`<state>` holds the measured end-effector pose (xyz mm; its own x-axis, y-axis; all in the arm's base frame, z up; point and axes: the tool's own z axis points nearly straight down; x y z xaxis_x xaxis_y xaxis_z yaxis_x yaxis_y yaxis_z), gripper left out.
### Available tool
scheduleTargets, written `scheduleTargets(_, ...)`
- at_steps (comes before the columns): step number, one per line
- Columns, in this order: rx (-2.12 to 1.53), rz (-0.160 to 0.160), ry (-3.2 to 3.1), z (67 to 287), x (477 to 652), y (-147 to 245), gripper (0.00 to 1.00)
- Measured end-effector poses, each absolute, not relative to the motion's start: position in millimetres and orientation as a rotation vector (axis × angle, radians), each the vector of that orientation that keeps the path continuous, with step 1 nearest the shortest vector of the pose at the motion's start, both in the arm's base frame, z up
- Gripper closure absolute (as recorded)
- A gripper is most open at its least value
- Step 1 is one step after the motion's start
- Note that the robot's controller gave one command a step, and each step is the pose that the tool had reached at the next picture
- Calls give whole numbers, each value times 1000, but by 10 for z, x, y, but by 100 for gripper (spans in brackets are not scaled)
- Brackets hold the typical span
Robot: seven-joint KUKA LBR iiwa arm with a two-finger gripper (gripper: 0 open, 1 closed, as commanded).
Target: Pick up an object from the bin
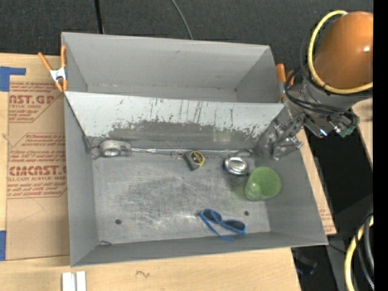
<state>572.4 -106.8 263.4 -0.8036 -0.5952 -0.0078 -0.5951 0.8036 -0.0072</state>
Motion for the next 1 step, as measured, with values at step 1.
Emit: scheduleTargets(1, -983, 1, 2980, 2591, 5712, -1062, 0)
